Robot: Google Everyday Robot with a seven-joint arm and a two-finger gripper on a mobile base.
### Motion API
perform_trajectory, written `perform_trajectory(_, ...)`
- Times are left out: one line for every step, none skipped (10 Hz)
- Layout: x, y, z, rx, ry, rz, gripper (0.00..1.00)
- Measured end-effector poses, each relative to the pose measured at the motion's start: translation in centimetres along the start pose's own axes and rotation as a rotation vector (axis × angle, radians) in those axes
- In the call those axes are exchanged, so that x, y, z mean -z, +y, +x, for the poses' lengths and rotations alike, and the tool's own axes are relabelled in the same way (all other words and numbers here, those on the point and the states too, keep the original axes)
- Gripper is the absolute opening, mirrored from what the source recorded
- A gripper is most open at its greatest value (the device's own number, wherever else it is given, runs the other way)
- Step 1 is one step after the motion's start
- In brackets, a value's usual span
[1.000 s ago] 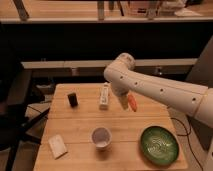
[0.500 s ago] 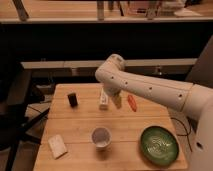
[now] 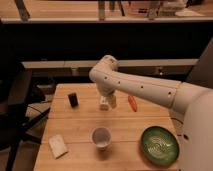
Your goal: Knock the eraser over
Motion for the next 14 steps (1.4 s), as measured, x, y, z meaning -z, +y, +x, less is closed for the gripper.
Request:
perform_trajectory(-0.2, -0.3, -0.3, 0.014, -0.003, 0.000, 0.80)
perform_trajectory(-0.3, -0.7, -0.6, 0.023, -0.007, 0.001, 0.80)
perform_trajectory(-0.5, -0.8, -0.6, 0.028, -0.009, 0.000, 0.80)
perform_trajectory(-0.6, -0.9, -0.7, 0.033, -0.010, 0.000, 0.80)
perform_trajectory(-0.7, -1.1, -0.9, 0.040, -0.012, 0.001, 0.80)
perform_trajectory(-0.9, -1.4, -1.2, 0.052, -0.017, 0.004, 0.80)
perform_trajectory(-1.0, -1.5, -1.2, 0.058, -0.019, 0.005, 0.80)
perform_trajectory(-1.2, -1.8, -1.5, 0.066, -0.022, 0.006, 0.80)
perform_trajectory(-1.2, -2.1, -1.9, 0.074, -0.024, 0.008, 0.80)
perform_trajectory(-1.3, -2.1, -1.8, 0.076, -0.028, 0.007, 0.80)
perform_trajectory(-1.5, -2.2, -1.8, 0.082, -0.032, 0.008, 0.80)
perform_trajectory(-1.5, -2.3, -2.0, 0.088, -0.035, 0.009, 0.80)
perform_trajectory(-1.6, -2.6, -2.3, 0.101, -0.040, 0.012, 0.80)
perform_trajectory(-1.7, -2.7, -2.4, 0.107, -0.042, 0.014, 0.80)
